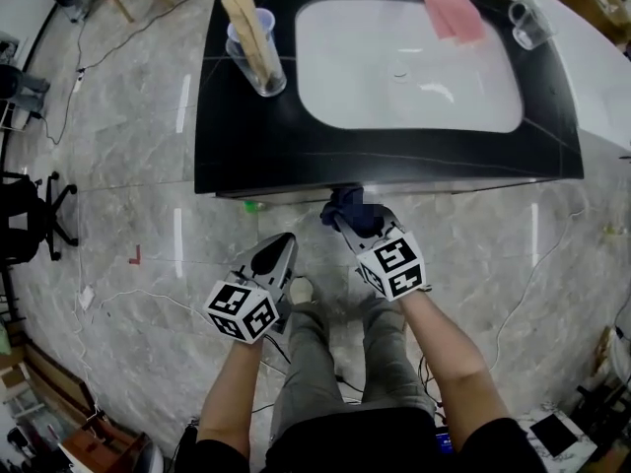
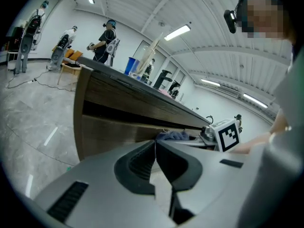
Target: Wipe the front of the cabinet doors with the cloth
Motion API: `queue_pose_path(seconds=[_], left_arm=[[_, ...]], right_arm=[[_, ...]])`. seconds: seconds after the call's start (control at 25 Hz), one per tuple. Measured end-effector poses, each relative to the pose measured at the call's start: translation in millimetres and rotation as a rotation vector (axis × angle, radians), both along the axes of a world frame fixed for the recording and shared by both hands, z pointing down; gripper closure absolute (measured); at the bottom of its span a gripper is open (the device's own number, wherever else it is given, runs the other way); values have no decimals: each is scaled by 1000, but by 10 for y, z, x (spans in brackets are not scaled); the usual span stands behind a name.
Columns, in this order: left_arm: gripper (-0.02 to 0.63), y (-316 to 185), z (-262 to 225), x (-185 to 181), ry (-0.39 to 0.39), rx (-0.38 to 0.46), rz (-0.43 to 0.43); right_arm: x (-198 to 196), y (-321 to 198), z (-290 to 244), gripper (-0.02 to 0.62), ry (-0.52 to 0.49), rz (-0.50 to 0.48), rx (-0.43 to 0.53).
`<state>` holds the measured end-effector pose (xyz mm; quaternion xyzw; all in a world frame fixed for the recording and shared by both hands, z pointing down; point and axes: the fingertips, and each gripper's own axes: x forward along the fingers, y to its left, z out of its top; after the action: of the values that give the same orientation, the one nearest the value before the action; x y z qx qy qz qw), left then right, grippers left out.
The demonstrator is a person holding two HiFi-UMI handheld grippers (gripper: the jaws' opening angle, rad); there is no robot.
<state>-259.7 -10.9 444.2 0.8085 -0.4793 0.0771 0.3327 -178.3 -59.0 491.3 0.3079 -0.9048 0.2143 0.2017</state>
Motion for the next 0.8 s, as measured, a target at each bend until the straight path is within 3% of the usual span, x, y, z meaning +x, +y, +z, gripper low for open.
queue_pose_path(seconds=[0.48, 0.64, 0.8], left_arm=[[591, -228, 93, 1109, 30, 9, 93], [591, -208, 134, 1209, 42, 10, 95], [591, -165, 155, 1088, 49, 8, 77]], right_arm=[[1151, -173, 102, 486, 31, 102, 0], [1219, -58, 122, 486, 15, 98, -12], [1002, 90, 136, 486, -6, 57, -24]])
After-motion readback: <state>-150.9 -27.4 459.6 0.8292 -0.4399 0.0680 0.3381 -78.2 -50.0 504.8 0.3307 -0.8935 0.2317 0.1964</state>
